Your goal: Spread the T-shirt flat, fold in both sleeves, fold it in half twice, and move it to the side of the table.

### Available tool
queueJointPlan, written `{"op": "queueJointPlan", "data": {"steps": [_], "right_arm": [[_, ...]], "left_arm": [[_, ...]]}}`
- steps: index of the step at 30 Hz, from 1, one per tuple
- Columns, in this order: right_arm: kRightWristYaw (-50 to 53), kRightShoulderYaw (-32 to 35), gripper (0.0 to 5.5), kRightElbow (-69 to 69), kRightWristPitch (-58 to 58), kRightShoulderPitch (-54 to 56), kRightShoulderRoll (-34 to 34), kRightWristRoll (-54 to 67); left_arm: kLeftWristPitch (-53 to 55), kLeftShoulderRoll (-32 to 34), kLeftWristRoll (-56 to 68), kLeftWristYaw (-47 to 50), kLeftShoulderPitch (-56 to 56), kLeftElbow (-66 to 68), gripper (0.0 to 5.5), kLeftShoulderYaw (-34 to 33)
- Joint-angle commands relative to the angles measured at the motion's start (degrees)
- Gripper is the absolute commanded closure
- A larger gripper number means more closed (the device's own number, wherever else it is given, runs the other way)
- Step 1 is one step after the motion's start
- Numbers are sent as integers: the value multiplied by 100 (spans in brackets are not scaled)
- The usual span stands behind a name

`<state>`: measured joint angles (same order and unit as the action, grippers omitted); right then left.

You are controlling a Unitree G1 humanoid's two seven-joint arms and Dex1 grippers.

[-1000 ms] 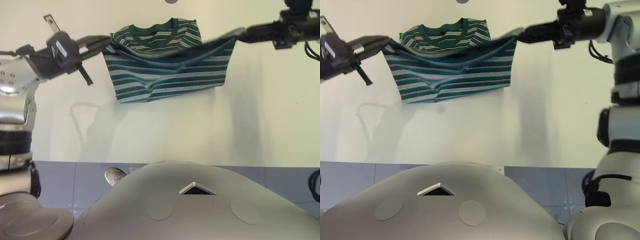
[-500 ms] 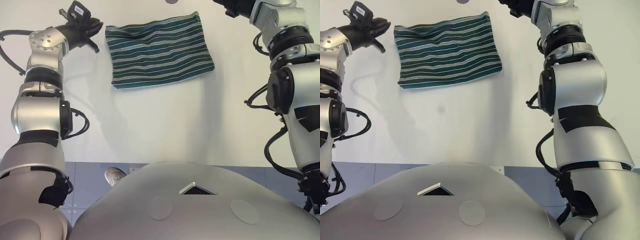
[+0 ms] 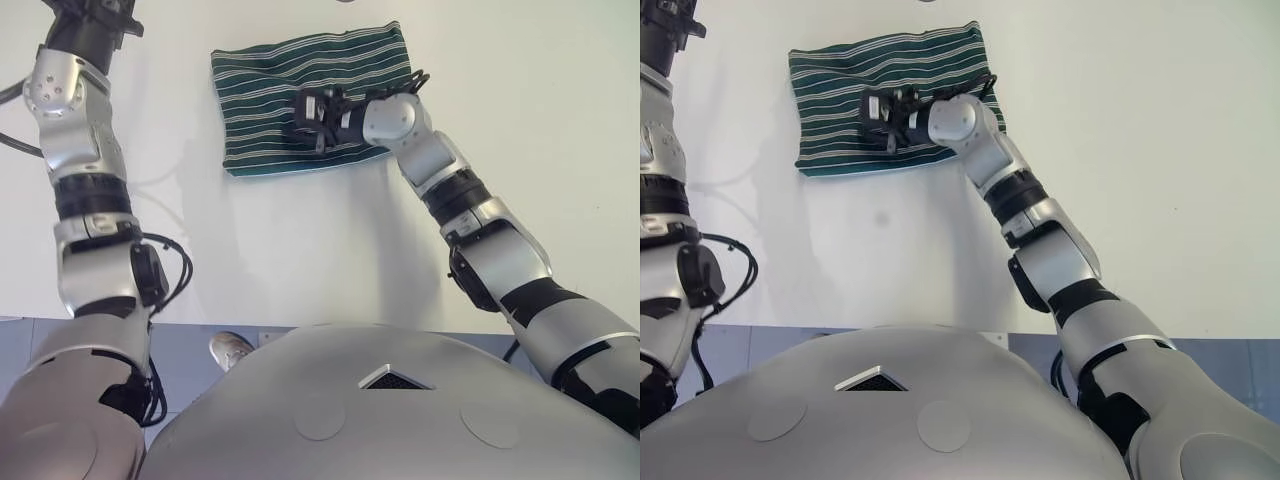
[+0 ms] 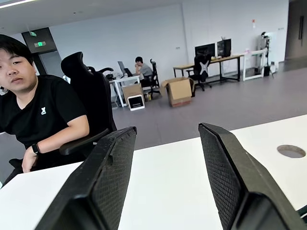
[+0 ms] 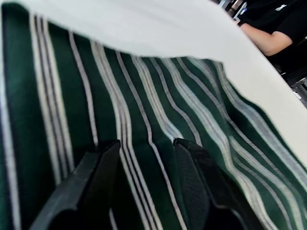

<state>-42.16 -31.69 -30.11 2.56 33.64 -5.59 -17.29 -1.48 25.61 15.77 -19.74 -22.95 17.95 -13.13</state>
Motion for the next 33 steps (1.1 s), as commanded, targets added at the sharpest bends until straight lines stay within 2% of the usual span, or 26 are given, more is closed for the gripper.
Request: {"op": "queueJointPlan", "data": {"steps": [1,3,5,6,9,11,13,15,17,19,21,23,28,32,33], "right_arm": [[-1041,-763,341,1806,-231,-889,-1065,-500],[-1716,-500,341,2574,-218,-1227,-2058,-246],[-2137,104,341,2764,163,-1506,-3238,94],[-2048,476,341,2600,444,-1563,-3574,281],[-1708,1361,341,2235,764,-1492,-3781,927],[-1401,1758,341,2096,814,-1346,-3691,1158],[-1356,2191,341,2514,635,-1635,-3677,1723],[-1775,2454,341,2898,585,-2165,-4020,2216],[-2231,2559,341,2598,1113,-2426,-4553,2185],[-2724,2531,341,2225,1926,-2664,-5071,2043],[-3039,2343,341,1791,2778,-2602,-5300,1875],[-2960,2109,341,1116,3787,-2211,-5262,1399],[-2348,1682,341,446,5345,-2170,-4843,760],[-1987,1497,341,305,5765,-2181,-4716,672],[-1937,1451,361,259,5788,-2161,-4724,659]], "left_arm": [[1087,-163,-145,598,705,-1953,311,141],[1391,-134,-222,703,952,-2475,311,135],[1637,-80,-231,763,1262,-2923,311,45],[1734,-62,-219,778,1390,-3112,311,-5],[2009,-58,-264,812,1615,-3656,311,21],[1900,67,-428,472,1768,-4006,311,395],[1289,616,-892,-360,2012,-4053,311,1057],[565,1326,-1480,-1159,2276,-3806,311,1560],[-159,1893,-1797,-1939,2583,-3762,311,2019],[-1090,2347,-2303,-2485,2765,-3518,287,2559],[-1918,2567,-2820,-2705,2807,-3273,250,2971],[-2746,2594,-3618,-2565,2550,-2920,199,3303],[-3708,2299,-4361,-2237,2111,-2510,199,3670],[-4052,2016,-4640,-2111,1827,-2226,199,3953],[-4161,1927,-4856,-2063,1682,-2045,195,4081]]}}
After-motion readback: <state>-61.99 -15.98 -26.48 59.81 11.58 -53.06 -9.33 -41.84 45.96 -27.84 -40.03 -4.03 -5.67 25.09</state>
